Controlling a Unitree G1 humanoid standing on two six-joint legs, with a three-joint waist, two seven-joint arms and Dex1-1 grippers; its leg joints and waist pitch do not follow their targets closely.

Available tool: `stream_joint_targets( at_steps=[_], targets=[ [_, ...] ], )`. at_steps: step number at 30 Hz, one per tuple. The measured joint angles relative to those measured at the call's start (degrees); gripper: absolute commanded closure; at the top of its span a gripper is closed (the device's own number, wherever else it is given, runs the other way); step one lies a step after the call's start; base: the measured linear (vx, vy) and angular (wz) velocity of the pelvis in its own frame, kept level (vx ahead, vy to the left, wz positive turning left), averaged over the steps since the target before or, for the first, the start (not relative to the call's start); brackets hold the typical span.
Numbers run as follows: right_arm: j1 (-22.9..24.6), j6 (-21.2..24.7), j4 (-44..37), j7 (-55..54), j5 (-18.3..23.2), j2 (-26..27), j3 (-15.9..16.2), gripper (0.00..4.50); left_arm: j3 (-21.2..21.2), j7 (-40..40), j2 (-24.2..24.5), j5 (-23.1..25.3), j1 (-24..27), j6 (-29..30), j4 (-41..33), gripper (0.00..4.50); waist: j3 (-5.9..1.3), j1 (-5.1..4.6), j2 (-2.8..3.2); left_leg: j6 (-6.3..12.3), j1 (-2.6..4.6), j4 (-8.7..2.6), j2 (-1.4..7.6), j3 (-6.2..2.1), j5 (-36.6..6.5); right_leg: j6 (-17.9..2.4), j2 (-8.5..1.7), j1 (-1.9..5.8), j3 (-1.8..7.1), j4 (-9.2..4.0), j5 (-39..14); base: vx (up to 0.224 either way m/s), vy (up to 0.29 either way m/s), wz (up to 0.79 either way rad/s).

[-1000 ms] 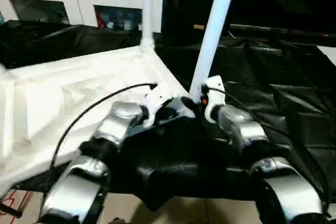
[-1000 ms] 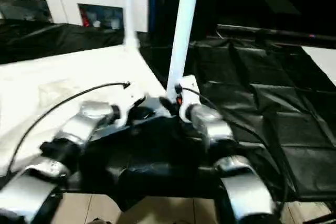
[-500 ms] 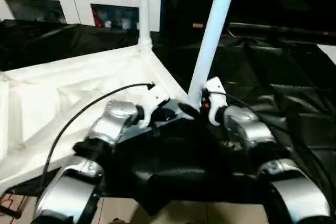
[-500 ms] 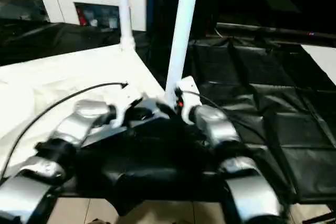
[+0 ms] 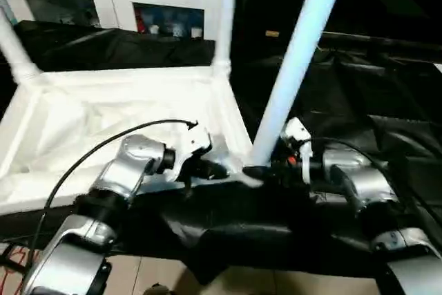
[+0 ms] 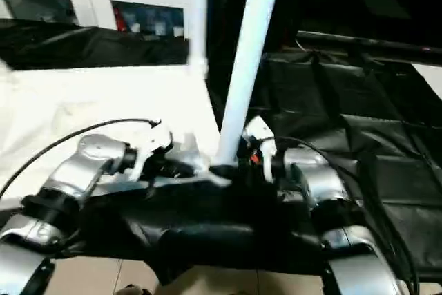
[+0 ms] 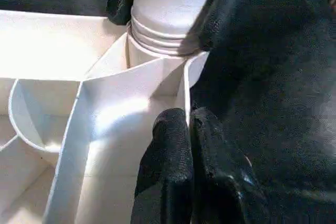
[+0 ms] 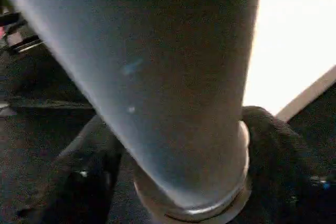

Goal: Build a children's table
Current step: Rotate leg to tighten

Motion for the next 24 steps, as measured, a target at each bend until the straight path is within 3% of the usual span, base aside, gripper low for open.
stream_joint_targets(
  at_steps=[5, 16, 24],
  targets=[
    [1.1, 1.4, -2.1, 0.6, 0.2, -0.2, 0.1, 1.71, -0.5, -1.2, 0.7, -0.6, 0.3, 0.1, -0.5, 4.5, 0.0, 0.07, 0.0, 0.0, 0.0, 0.0, -0.01, 0.0, 0.0, 0.0, 0.0, 0.0, 0.01, -0.01, 0.0, 0.0, 0.0, 0.0],
    [1.3, 3.4, -3.2, -0.9, 0.4, 0.2, -0.1, 1.82, -0.5, -0.2, 0.6, -0.5, 0.5, 0.3, -0.9, 4.5, 0.0, 0.06, -0.04, 0.0, 0.01, 0.0, -0.01, 0.01, 0.0, 0.0, 0.0, 0.01, 0.01, 0.0, 0.0, 0.0, 0.0, 0.0],
    [-3.0, 0.1, 6.2, -24.7, -0.8, 8.4, -5.4, 1.83, 1.5, 14.7, -4.1, 2.9, -1.6, 0.9, 3.7, 4.5, -0.05, -1.73, -0.15, -0.01, 0.46, -0.01, -0.08, -0.17, 0.0, 0.4, -0.06, 0.22, 0.09, -0.06, -0.2, 0.0, 0.0, 0.0]
  ],
)
